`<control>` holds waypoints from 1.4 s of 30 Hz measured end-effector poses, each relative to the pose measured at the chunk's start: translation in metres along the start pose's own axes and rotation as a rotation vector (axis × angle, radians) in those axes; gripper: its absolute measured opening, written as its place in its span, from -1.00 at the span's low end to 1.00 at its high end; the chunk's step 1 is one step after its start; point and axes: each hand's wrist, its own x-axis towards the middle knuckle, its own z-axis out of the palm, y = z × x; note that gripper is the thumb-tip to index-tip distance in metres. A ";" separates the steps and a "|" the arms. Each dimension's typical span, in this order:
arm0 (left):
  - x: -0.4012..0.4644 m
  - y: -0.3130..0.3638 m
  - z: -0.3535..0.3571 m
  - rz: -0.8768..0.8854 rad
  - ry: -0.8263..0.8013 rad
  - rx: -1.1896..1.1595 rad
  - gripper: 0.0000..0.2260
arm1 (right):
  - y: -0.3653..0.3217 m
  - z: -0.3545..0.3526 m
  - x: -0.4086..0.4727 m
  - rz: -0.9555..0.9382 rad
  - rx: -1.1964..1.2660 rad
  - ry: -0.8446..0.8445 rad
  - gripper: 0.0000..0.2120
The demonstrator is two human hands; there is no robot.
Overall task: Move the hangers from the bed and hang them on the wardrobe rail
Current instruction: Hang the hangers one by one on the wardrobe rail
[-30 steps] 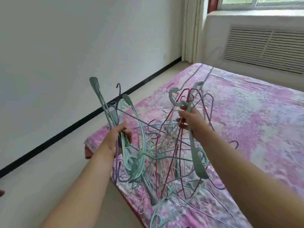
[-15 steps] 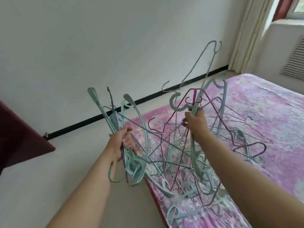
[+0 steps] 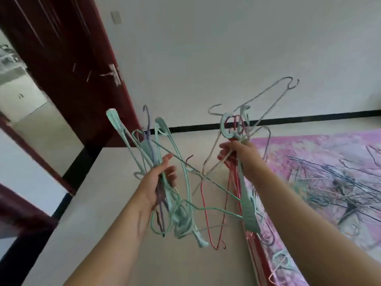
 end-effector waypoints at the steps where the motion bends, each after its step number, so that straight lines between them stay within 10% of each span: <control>1: -0.016 0.005 -0.012 -0.005 -0.002 -0.040 -0.67 | 0.009 0.036 -0.009 0.034 -0.081 -0.087 -0.81; 15: -0.183 0.035 -0.159 0.265 0.385 -0.396 -0.66 | 0.105 0.327 -0.155 -0.198 -0.764 -0.798 -0.64; 21: -0.249 0.029 -0.191 0.457 0.487 -0.502 -0.60 | 0.136 0.359 -0.209 -0.426 -0.810 -1.019 -0.49; 31: -0.332 -0.020 -0.202 0.679 0.868 -0.564 -0.73 | 0.160 0.368 -0.289 -0.030 -0.739 -1.516 -0.35; 36: -0.380 -0.033 -0.207 0.672 1.147 -0.597 -0.67 | 0.165 0.367 -0.351 -0.245 -0.664 -1.541 -0.26; 42: -0.444 -0.021 -0.211 0.847 0.986 -0.589 -0.80 | 0.162 0.394 -0.402 -0.301 -0.672 -1.645 -0.42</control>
